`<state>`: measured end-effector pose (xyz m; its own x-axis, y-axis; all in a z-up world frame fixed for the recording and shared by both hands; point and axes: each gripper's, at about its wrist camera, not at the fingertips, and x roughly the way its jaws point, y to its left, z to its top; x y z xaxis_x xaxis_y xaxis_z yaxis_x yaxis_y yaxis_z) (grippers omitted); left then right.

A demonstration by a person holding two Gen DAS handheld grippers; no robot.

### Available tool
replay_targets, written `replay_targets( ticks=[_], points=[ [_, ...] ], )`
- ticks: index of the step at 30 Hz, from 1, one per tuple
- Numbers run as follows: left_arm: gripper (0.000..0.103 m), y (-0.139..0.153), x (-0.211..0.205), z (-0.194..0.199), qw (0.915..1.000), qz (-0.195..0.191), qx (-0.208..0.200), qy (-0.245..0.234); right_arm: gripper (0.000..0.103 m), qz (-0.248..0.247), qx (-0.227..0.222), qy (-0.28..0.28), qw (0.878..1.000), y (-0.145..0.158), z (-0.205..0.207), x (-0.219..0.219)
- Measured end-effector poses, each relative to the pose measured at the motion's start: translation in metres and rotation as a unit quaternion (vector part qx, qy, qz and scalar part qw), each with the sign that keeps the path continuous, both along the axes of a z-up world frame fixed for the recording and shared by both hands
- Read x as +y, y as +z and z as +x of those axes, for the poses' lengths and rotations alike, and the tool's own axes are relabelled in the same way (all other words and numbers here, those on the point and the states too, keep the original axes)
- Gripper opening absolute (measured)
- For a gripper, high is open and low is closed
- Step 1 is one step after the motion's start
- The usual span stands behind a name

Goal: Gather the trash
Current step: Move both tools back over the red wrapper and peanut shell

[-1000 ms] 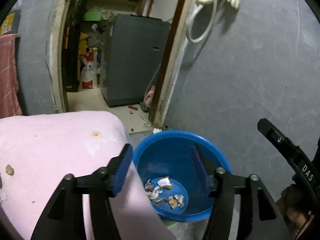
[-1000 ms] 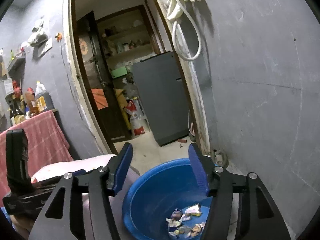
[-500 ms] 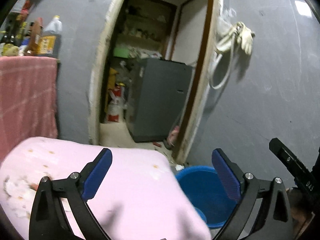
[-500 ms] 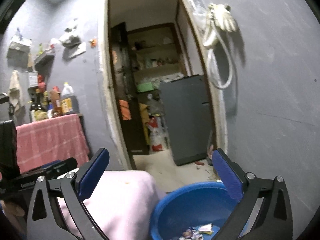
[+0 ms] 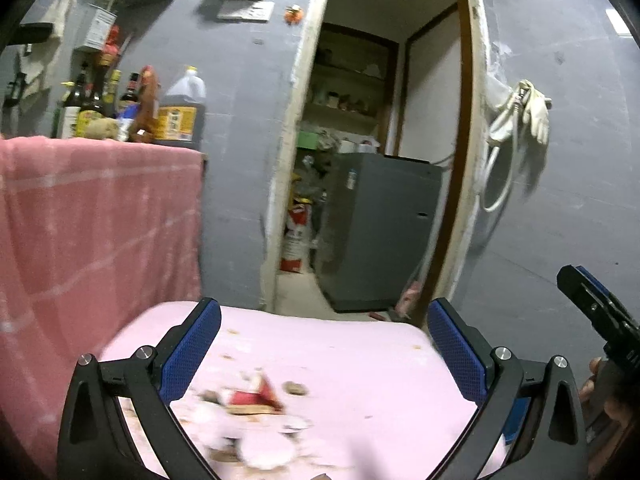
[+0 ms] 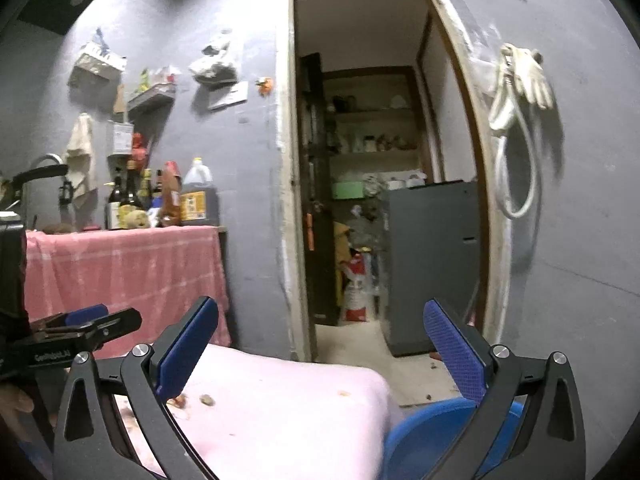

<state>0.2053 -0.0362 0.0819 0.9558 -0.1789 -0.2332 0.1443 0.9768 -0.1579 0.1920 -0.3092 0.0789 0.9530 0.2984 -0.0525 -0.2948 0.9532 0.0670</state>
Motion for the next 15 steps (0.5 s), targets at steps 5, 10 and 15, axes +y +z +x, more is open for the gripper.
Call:
replay_targets(
  ticks=[5, 10, 15],
  points=[
    [0.101, -0.004, 0.030, -0.005, 0.9997, 0.005, 0.001, 0.023, 0.103, -0.005, -0.003, 0.024, 1.000, -0.001, 0.002, 0.029],
    [0.101, -0.018, 0.053, -0.004, 0.9988, 0.009, 0.020, 0.044, 0.103, -0.025, 0.018, 0.053, 0.998, -0.011, 0.012, 0.058],
    [0.101, -0.039, 0.068, 0.006, 0.9972, 0.004, 0.061, 0.043, 0.103, -0.058, 0.066, 0.066, 0.994, -0.030, 0.028, 0.083]
  ],
)
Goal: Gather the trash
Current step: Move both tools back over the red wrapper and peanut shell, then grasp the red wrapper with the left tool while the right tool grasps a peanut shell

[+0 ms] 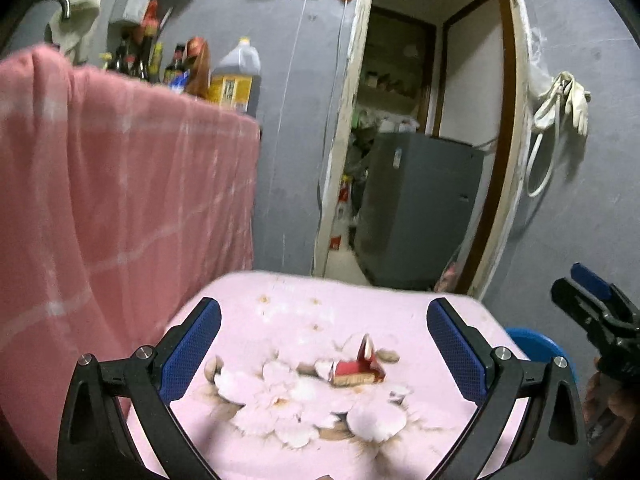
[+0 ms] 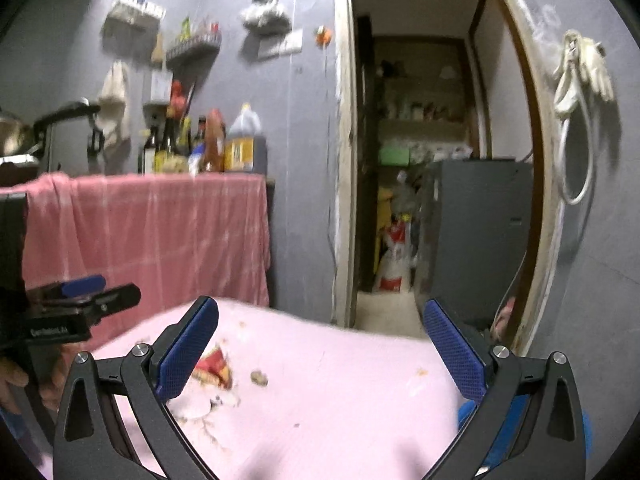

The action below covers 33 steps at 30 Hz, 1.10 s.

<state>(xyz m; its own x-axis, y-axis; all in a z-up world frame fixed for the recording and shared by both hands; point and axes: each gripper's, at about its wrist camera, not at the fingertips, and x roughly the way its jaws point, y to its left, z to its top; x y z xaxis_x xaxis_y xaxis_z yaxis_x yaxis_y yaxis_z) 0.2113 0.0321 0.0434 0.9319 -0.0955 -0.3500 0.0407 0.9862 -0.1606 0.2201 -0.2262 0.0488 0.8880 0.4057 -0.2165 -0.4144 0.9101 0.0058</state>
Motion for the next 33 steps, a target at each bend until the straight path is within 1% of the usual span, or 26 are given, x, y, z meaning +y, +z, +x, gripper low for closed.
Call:
replay_targets(
  ticks=[5, 9, 10, 11, 13, 17, 21, 23, 25, 26, 27, 29, 31, 32, 33],
  points=[
    [0.101, -0.021, 0.003, 0.015, 0.9986, -0.002, 0.050, -0.015, 0.103, -0.009, 0.048, 0.009, 0.999, -0.019, 0.018, 0.008],
    [0.101, -0.037, 0.002, 0.029, 0.9946, -0.006, 0.096, -0.038, 0.101, -0.010, 0.083, 0.014, 0.996, -0.034, 0.029, 0.009],
    [0.101, -0.040, 0.002, 0.033, 0.9931, -0.009, 0.108, -0.046, 0.096, -0.013, 0.091, 0.015, 0.996, -0.037, 0.032, 0.009],
    [0.100, -0.043, 0.001, 0.036, 0.9915, -0.015, 0.117, -0.055, 0.089, -0.018, 0.100, 0.017, 0.995, -0.042, 0.035, 0.011],
    [0.100, -0.049, -0.001, 0.044, 0.9865, -0.030, 0.141, -0.078, 0.081, -0.029, 0.116, 0.019, 0.993, -0.050, 0.039, 0.013],
    [0.100, -0.054, -0.006, 0.057, 0.9810, -0.038, 0.168, -0.090, 0.073, -0.043, 0.149, 0.025, 0.988, -0.065, 0.047, 0.018],
    [0.094, -0.058, -0.013, 0.071, 0.9762, -0.028, 0.193, -0.095, 0.069, -0.046, 0.175, 0.040, 0.983, -0.070, 0.055, 0.018],
    [0.091, -0.062, -0.017, 0.078, 0.9726, -0.027, 0.206, -0.104, 0.061, -0.045, 0.195, 0.049, 0.979, -0.073, 0.063, 0.019],
    [0.079, -0.064, -0.017, 0.085, 0.9686, -0.030, 0.220, -0.112, 0.055, -0.046, 0.216, 0.056, 0.974, -0.076, 0.072, 0.021],
    [0.076, -0.066, -0.018, 0.088, 0.9674, -0.032, 0.225, -0.113, 0.052, -0.052, 0.228, 0.057, 0.971, -0.078, 0.077, 0.023],
    [0.072, -0.067, -0.018, 0.090, 0.9661, -0.037, 0.228, -0.114, 0.050, -0.059, 0.234, 0.057, 0.969, -0.080, 0.080, 0.024],
    [0.066, -0.066, -0.018, 0.094, 0.9646, -0.044, 0.232, -0.118, 0.049, -0.074, 0.248, 0.058, 0.964, -0.084, 0.084, 0.028],
    [0.054, -0.067, -0.017, 0.099, 0.9635, -0.051, 0.236, -0.116, 0.049, -0.081, 0.254, 0.061, 0.962, -0.087, 0.086, 0.031],
    [0.050, -0.068, -0.017, 0.100, 0.9631, -0.052, 0.238, -0.115, 0.049, -0.084, 0.254, 0.062, 0.962, -0.087, 0.086, 0.032],
    [0.043, -0.068, -0.017, 0.101, 0.9629, -0.053, 0.239, -0.113, 0.049, -0.088, 0.254, 0.063, 0.961, -0.087, 0.086, 0.034]
  ],
)
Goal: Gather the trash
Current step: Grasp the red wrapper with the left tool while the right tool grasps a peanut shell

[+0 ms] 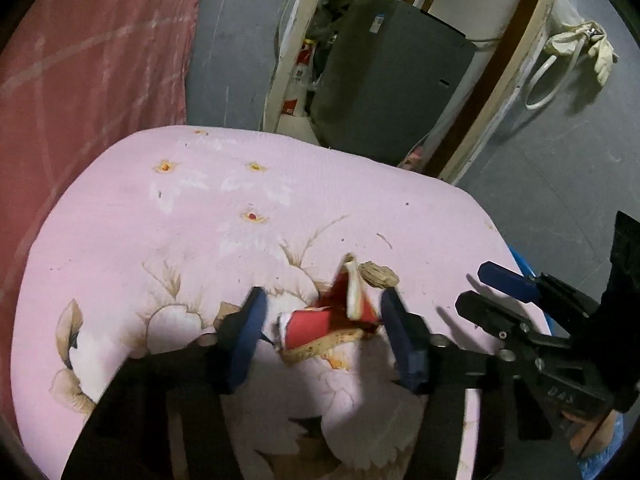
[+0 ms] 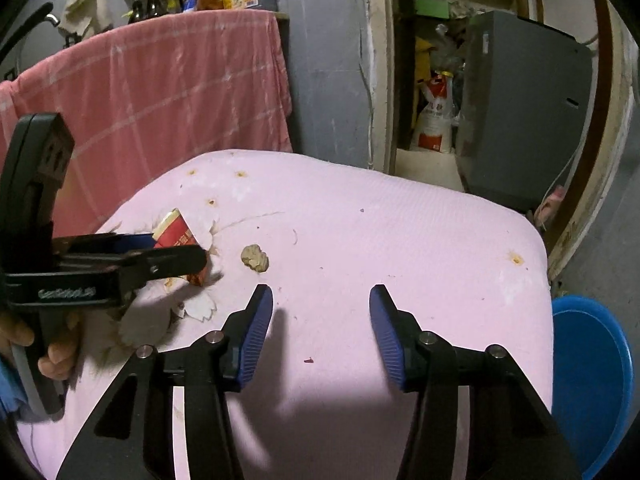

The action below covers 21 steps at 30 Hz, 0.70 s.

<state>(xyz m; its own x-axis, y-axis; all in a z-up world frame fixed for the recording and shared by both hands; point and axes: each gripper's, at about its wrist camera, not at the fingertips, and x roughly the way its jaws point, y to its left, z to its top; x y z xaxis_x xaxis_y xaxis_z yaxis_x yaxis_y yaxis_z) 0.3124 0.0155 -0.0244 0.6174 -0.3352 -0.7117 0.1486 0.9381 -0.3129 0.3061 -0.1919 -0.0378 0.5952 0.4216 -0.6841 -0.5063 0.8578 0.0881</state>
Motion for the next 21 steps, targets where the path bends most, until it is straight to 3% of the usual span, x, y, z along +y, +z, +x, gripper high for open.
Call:
replay_targets(
  ticks=[7, 16, 21],
  points=[
    [0.027, -0.001, 0.019, -0.006, 0.9988, -0.038, -0.002, 0.030, 0.042, -0.023, 0.026, 0.027, 0.999, -0.004, 0.011, 0.018],
    [0.024, 0.003, 0.034, -0.015, 0.9959, -0.069, -0.009, 0.059, 0.034, -0.032, 0.063, 0.072, 0.995, -0.007, 0.030, 0.056],
    [0.023, 0.004, 0.030, -0.016, 0.9953, -0.073, -0.012, 0.063, 0.017, -0.045, 0.075, 0.080, 0.993, -0.012, 0.040, 0.069]
  ],
)
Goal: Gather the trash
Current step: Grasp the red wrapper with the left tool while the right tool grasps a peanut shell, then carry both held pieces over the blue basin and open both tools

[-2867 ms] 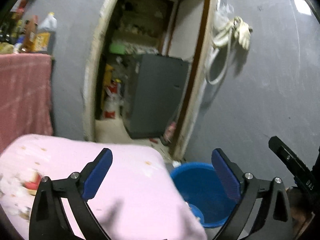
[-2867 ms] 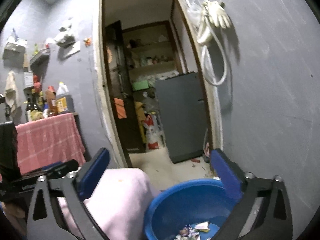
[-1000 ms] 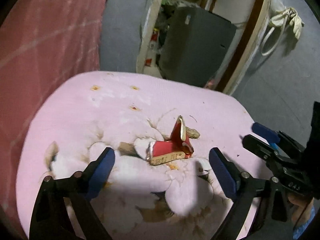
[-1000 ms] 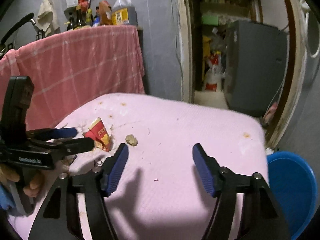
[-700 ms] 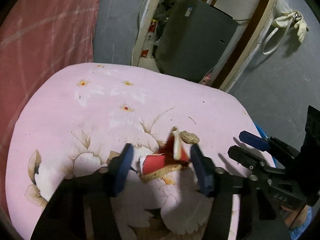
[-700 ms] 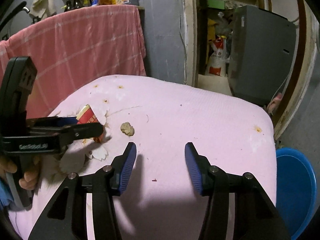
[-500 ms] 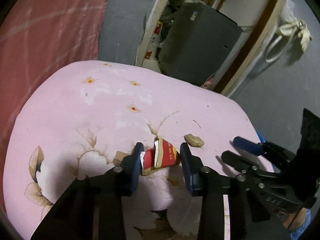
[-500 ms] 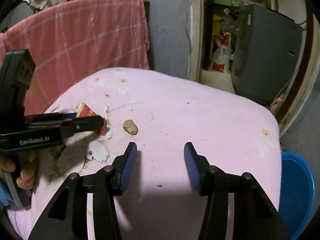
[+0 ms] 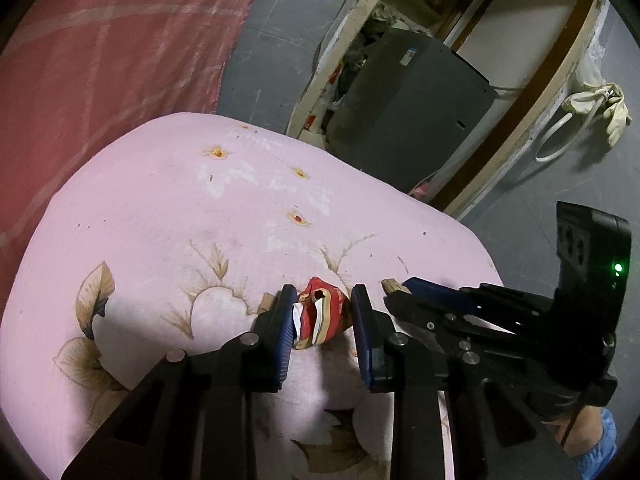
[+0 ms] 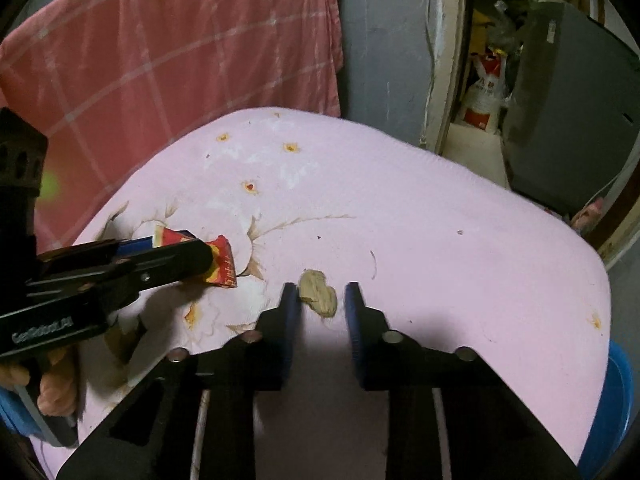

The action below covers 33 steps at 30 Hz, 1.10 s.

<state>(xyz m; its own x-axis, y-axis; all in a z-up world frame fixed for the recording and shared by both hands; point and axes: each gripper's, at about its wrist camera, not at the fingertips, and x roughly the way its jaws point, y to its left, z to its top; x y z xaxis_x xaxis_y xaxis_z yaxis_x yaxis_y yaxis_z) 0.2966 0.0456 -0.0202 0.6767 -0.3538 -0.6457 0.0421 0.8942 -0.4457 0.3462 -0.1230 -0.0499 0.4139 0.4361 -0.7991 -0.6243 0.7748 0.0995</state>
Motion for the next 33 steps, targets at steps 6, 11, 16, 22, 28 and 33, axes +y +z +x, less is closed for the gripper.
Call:
replay_targets(
  ticks=[6, 11, 16, 22, 28, 33],
  points=[
    [0.020, 0.003, -0.001, -0.005, 0.9998, 0.008, -0.020, -0.005, 0.015, 0.019, -0.006, -0.009, 1.000, 0.005, -0.004, -0.009],
    [0.019, 0.012, -0.010, -0.017, 0.9979, 0.029, -0.057, -0.013, 0.015, 0.049, -0.060, -0.028, 0.997, 0.021, -0.030, -0.024],
    [0.019, 0.022, -0.020, -0.030, 0.9944, 0.052, -0.091, -0.014, 0.015, 0.070, -0.108, -0.061, 0.990, 0.028, -0.058, -0.047],
    [0.019, 0.040, -0.048, -0.045, 0.9877, 0.068, -0.139, -0.020, 0.015, 0.115, -0.183, -0.123, 0.969, 0.050, -0.088, -0.088],
    [0.019, 0.067, -0.083, -0.051, 0.9798, 0.056, -0.189, -0.031, 0.015, 0.135, -0.253, -0.169, 0.943, 0.085, -0.110, -0.126],
    [0.019, 0.084, -0.113, -0.056, 0.9712, 0.057, -0.226, -0.051, 0.015, 0.150, -0.298, -0.200, 0.921, 0.107, -0.127, -0.157]
  ],
)
